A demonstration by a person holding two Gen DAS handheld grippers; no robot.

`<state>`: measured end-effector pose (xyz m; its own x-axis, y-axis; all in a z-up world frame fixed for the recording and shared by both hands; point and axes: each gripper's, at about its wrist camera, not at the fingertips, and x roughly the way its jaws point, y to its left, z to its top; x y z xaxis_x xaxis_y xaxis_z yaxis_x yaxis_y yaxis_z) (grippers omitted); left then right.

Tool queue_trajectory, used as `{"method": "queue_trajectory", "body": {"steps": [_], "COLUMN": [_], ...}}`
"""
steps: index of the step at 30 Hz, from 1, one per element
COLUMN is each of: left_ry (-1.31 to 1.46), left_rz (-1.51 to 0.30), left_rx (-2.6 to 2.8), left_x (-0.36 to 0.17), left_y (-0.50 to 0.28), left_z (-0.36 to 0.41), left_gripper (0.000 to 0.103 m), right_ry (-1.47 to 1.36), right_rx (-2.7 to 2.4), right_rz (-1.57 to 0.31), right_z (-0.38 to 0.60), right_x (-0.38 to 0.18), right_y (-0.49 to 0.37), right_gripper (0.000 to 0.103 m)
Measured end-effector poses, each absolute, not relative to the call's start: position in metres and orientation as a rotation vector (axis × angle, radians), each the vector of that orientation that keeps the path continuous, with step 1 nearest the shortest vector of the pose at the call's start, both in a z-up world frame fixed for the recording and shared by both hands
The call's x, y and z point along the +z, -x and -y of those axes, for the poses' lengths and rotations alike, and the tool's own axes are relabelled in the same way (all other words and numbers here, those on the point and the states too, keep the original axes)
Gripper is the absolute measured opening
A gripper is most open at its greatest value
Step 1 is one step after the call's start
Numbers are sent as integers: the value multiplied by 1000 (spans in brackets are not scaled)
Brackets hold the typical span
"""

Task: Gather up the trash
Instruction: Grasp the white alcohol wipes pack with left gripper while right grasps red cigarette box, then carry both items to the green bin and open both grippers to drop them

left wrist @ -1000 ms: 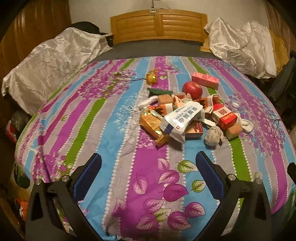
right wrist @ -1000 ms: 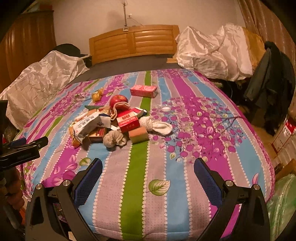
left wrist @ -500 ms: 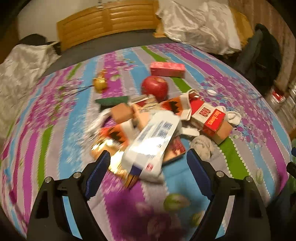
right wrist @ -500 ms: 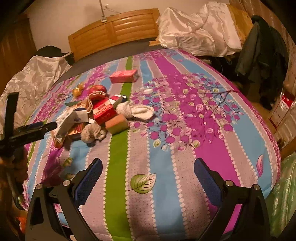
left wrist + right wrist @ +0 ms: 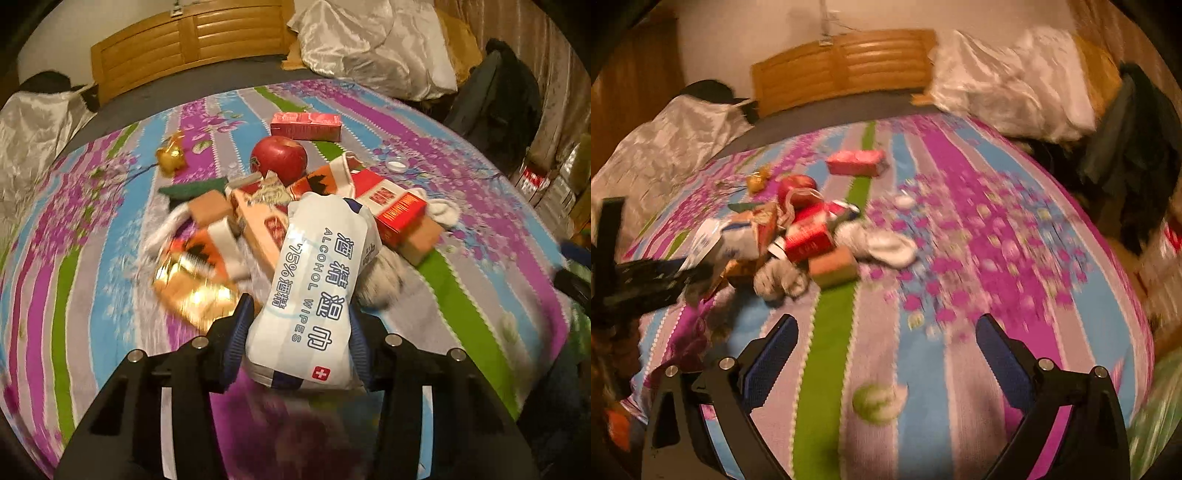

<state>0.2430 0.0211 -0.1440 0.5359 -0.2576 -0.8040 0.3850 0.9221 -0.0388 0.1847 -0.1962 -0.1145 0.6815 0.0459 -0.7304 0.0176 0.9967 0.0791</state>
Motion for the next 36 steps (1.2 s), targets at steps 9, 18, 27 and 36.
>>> {"method": "queue_trajectory", "body": {"steps": [9, 18, 27, 36], "left_ry": [-80, -46, -19, -80], "left_rz": [-922, -907, -913, -862], "left_rx": [-349, -324, -291, -399], "left_x": [-137, -134, -135, -108], "left_y": [-189, -189, -187, -178], "left_z": [-38, -40, -46, 2], "left_gripper": [47, 47, 47, 47], "right_ry": [147, 305, 224, -19], "right_rx": [315, 294, 269, 189], "right_rz": [-796, -941, -921, -824], "right_z": [134, 91, 103, 182], "right_x": [-110, -150, -138, -63], "right_y": [-284, -361, -337, -205], "right_gripper": [89, 89, 58, 58]}}
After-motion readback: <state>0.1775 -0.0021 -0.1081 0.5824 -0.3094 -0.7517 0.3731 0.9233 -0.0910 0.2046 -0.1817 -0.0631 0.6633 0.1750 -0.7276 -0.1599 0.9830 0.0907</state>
